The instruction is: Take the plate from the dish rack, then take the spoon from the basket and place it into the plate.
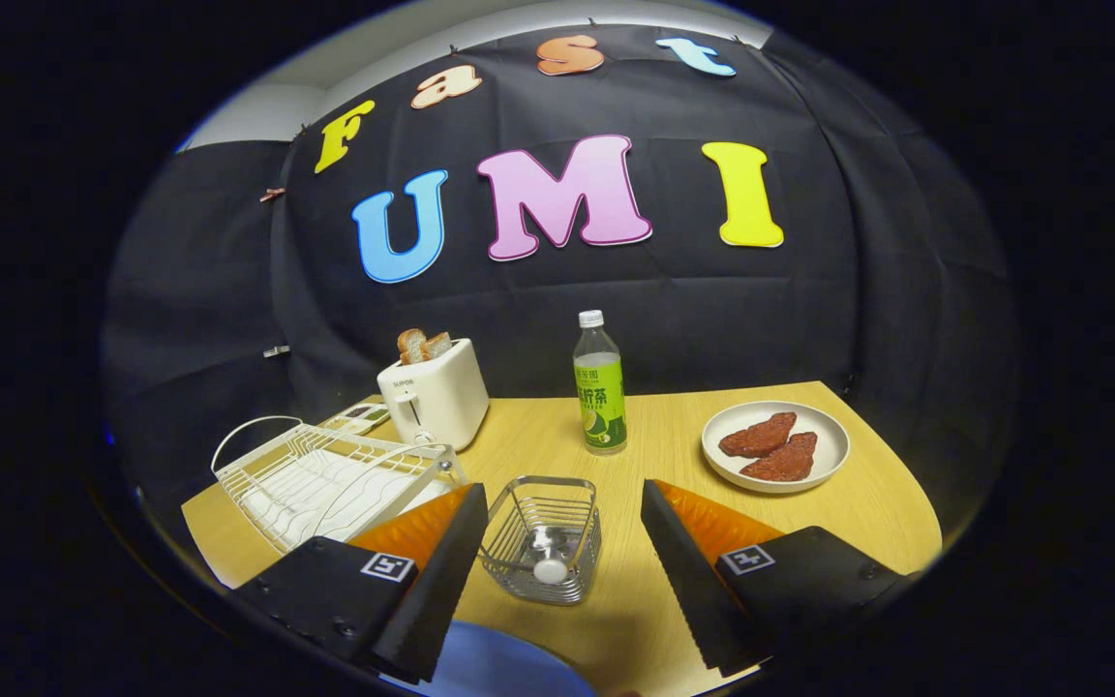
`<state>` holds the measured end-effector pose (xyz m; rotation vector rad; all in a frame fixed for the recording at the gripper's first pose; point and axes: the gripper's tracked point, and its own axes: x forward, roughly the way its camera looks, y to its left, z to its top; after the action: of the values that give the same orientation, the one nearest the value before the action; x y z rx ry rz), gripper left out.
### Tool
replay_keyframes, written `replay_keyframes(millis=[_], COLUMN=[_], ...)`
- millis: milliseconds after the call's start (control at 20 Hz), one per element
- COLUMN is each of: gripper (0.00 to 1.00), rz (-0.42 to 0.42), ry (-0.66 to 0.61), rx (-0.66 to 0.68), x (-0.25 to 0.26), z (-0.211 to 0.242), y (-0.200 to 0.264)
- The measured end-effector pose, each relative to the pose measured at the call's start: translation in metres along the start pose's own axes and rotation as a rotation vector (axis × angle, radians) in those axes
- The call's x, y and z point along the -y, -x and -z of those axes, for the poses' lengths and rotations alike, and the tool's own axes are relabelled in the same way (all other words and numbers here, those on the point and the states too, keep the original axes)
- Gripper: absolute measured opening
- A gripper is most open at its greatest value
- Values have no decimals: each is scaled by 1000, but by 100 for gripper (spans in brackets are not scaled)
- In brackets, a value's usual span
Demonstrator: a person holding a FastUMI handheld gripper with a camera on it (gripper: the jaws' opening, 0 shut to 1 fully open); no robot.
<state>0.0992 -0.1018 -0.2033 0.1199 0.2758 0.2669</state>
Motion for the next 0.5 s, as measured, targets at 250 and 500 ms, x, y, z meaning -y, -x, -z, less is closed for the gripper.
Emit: replay_keyframes(millis=[250,500], gripper=[81,63], rz=[-14,-21], ry=[36,70], rx=[15,-7], x=[-3,-4], z=[6,22], y=[-18,-29])
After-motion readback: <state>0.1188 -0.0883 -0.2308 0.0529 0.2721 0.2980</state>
